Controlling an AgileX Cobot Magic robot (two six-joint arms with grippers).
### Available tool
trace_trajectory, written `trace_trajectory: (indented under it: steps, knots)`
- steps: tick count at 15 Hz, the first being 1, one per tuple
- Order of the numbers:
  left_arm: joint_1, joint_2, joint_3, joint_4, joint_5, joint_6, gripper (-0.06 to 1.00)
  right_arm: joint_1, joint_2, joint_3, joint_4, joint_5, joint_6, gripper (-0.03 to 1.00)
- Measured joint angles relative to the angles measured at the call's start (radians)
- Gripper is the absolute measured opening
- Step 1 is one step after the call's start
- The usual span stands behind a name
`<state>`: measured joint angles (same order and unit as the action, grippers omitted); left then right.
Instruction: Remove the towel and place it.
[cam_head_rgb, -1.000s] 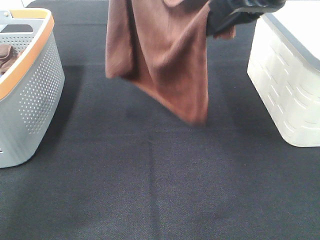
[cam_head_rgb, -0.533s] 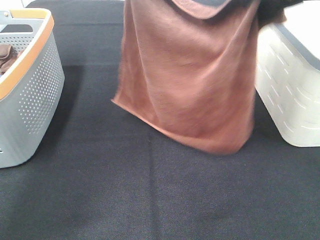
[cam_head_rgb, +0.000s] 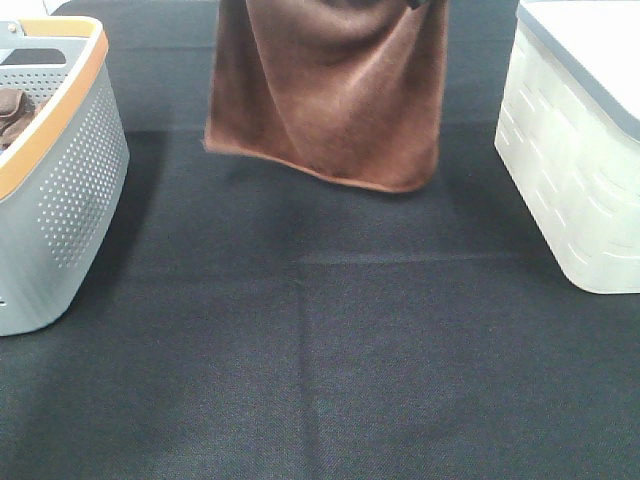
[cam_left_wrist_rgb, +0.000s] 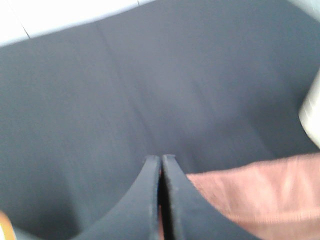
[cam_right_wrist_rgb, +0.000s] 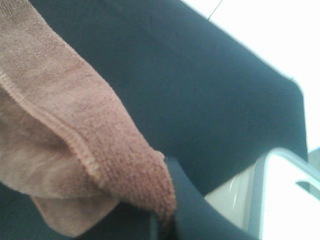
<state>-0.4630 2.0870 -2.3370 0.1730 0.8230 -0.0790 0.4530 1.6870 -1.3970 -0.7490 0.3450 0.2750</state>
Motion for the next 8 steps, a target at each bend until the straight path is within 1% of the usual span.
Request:
trace_trajectory:
  steps: [1, 3, 4, 5, 6, 7, 8]
  knots:
    - [0.012, 0.02, 0.0, 0.011, -0.041, -0.001, 0.0, -0.016, 0.026, -0.006, -0.047, -0.041, 0.052, 0.0]
    - [0.034, 0.073, 0.002, 0.017, -0.101, -0.001, 0.0, -0.066, 0.088, -0.035, -0.089, -0.122, 0.166, 0.0]
    - [0.048, 0.116, 0.004, 0.019, -0.151, -0.001, 0.0, -0.099, 0.139, -0.053, -0.097, -0.211, 0.241, 0.0]
    - [0.057, 0.141, 0.004, 0.021, -0.189, -0.001, 0.0, -0.111, 0.169, -0.056, -0.099, -0.268, 0.262, 0.0]
    - [0.064, 0.168, 0.004, 0.035, -0.223, -0.001, 0.0, -0.114, 0.199, -0.057, -0.1, -0.304, 0.267, 0.0]
    - [0.068, 0.188, 0.004, 0.048, -0.237, -0.001, 0.0, -0.113, 0.246, -0.057, -0.096, -0.295, 0.269, 0.0]
    - [0.07, 0.211, 0.004, 0.05, -0.208, -0.001, 0.0, -0.113, 0.269, -0.057, -0.078, -0.249, 0.269, 0.0]
